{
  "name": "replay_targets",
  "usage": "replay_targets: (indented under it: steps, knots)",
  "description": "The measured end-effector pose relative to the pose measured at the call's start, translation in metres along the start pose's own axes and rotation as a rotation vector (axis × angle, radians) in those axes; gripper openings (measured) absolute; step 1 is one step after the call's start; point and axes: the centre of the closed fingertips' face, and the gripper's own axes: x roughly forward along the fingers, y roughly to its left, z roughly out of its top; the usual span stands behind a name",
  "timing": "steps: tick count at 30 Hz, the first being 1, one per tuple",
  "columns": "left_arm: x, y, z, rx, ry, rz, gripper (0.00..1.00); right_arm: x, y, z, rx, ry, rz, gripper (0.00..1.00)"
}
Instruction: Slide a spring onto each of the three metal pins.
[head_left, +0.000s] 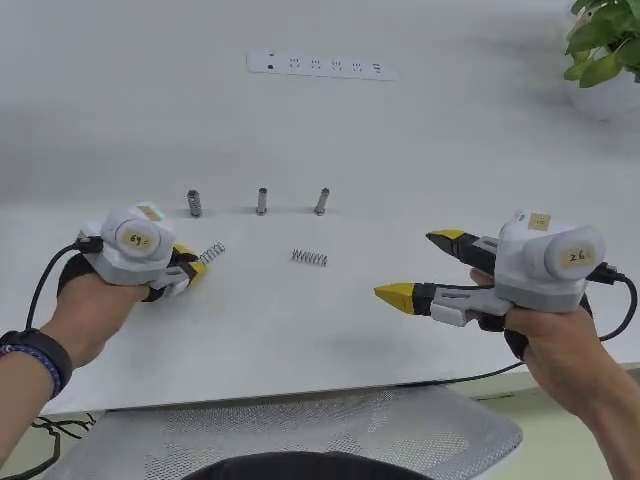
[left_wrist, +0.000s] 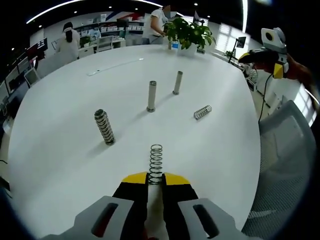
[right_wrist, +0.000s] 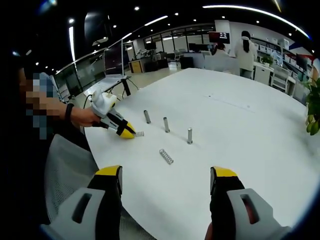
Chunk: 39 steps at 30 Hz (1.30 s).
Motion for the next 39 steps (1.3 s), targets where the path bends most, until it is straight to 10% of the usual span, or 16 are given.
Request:
replay_targets:
  steps: [39]
  knots:
    - [-0.053,-0.014,0.027,0.11,-0.064,-0.027,0.03,0.018,0.016,0.001,-0.018,-0.002,0.088,0.69]
